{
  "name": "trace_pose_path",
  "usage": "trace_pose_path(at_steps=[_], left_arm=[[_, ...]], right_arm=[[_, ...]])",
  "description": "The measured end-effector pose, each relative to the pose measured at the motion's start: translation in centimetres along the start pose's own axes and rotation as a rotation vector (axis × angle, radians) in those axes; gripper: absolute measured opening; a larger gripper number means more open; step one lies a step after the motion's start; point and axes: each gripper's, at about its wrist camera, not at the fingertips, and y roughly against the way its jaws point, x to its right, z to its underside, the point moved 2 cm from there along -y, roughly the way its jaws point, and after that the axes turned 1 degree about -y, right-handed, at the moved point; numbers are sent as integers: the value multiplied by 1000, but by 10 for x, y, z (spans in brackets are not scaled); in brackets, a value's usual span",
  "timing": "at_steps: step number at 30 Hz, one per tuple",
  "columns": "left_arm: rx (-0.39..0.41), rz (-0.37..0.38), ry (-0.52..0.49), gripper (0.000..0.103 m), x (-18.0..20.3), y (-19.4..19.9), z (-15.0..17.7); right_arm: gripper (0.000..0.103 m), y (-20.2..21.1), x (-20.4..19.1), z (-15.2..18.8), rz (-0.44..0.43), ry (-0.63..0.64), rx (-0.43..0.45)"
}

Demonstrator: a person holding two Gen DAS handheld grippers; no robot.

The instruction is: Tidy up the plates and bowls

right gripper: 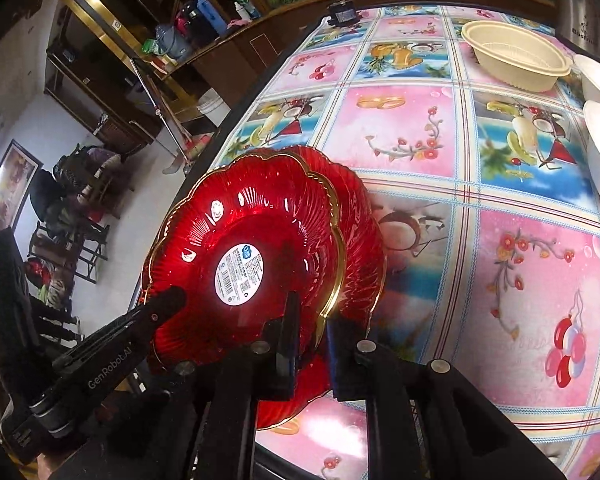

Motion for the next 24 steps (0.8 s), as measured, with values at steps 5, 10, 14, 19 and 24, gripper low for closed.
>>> trace_pose_path(at_steps=[5,10,14,19,24], left_arm=[[-2,-24,-12,18,1,-1,1],[-1,-46,-12,18,2,0,2],[-9,-61,-4,18,3,1,2],[13,-69,-1,22,5,7,0],[39,-62,-13,27,9,15,-1]], right_arm=[[16,-1,-5,2,13,15,-17],[18,-3,-8,3,28,32,-15],[19,-4,-7,2,24,30,-19],[37,0,-8,0,-10,29,-14],[51,8,-9,-1,-11,33,11]])
